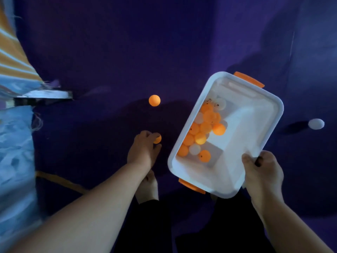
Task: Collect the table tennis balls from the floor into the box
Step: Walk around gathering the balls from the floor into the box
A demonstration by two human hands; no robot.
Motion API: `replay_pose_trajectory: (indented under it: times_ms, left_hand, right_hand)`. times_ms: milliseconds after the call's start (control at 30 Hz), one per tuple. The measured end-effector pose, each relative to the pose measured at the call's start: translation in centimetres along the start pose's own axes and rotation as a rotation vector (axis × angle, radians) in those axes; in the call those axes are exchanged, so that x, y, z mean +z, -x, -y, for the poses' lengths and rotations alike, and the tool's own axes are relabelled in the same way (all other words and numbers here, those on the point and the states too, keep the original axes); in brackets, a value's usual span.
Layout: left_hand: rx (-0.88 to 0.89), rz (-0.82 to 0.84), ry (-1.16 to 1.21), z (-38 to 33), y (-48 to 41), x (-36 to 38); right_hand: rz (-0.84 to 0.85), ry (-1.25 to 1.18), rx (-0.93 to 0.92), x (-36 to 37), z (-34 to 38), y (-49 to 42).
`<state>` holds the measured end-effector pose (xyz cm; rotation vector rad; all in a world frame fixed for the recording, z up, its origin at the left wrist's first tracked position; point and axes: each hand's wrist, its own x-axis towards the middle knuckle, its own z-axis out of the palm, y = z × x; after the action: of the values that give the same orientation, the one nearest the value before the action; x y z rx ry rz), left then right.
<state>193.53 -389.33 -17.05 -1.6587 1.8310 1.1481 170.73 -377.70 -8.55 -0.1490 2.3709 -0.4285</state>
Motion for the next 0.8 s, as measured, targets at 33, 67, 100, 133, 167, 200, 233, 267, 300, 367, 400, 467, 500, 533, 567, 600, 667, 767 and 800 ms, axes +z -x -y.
replay_pose_trajectory:
  times_ms: [33,67,100,133,167,200,233,267,300,367,400,467,500,533,567,600,667,767,800]
  left_hand:
    - [-0.002,0.008,-0.014,-0.1,-0.8,0.7]
    - [0.003,0.013,-0.032,-0.1,-1.5,1.3]
    - [0.010,0.010,-0.055,-0.2,-2.1,1.8]
    - [0.015,0.002,-0.078,-0.2,-2.6,2.2]
    - [0.018,-0.004,-0.101,-0.2,-2.9,2.5]
    - [0.027,-0.004,-0.129,-0.1,-3.3,2.7]
    - [0.051,0.010,-0.167,-0.1,-3.5,2.8]
    - [0.086,0.025,-0.208,-0.2,-3.8,2.7]
    - [0.123,0.018,-0.237,-0.4,-4.0,2.3]
    - [0.141,-0.141,-0.200,-1.1,-4.3,1.2]
    - [0.103,-0.270,-0.139,-1.5,-4.5,0.4]
    - [-0.004,-0.461,0.002,-2.5,-5.2,-1.3]
    - [-0.032,-0.489,0.042,-2.8,-5.7,-2.0]
    - [-0.039,-0.470,0.037,-3.1,-6.2,-2.6]
    - [-0.026,-0.426,0.007,-3.5,-6.7,-3.1]
    - [-0.003,-0.370,-0.040,-3.8,-7.4,-3.4]
    - [0.019,-0.259,-0.118,-4.3,-8.5,-3.6]
    - [-0.006,-0.146,-0.167,-4.1,-9.9,-3.5]
    - [-0.022,-0.141,-0.176,-4.1,-9.9,-3.6]
  right_hand:
    - [0.011,-0.014,0.006,0.3,-0.2,-0.6]
    - [0.016,-0.025,0.010,0.6,-0.4,-1.1]
    - [0.016,-0.033,0.012,0.9,-0.6,-1.7]
    - [0.015,-0.039,0.006,1.1,-0.6,-2.1]
    - [0.012,-0.039,-0.008,1.3,-0.7,-2.6]
    - [0.009,-0.032,-0.026,1.5,-0.7,-2.9]
    - [0.009,-0.021,-0.043,1.6,-0.7,-3.2]
    - [0.014,-0.013,-0.057,1.6,-0.7,-3.4]
    - [0.022,-0.009,-0.065,1.6,-0.6,-3.5]
    - [0.035,-0.004,-0.069,1.4,-0.4,-3.8]
    - [0.038,0.003,-0.070,1.3,-0.2,-4.0]
    - [0.043,0.015,-0.079,1.1,0.1,-4.2]
    - [0.044,0.019,-0.085,1.0,0.2,-4.4]
    - [0.045,0.019,-0.090,1.0,0.4,-4.5]
    - [0.045,0.016,-0.093,1.0,0.5,-4.6]
    - [0.046,0.007,-0.092,0.9,0.6,-4.7]
    - [0.051,-0.009,-0.086,0.9,0.6,-4.9]
    - [0.048,-0.026,-0.077,0.8,0.5,-5.2]
    - [0.044,-0.036,-0.072,0.8,0.5,-5.2]
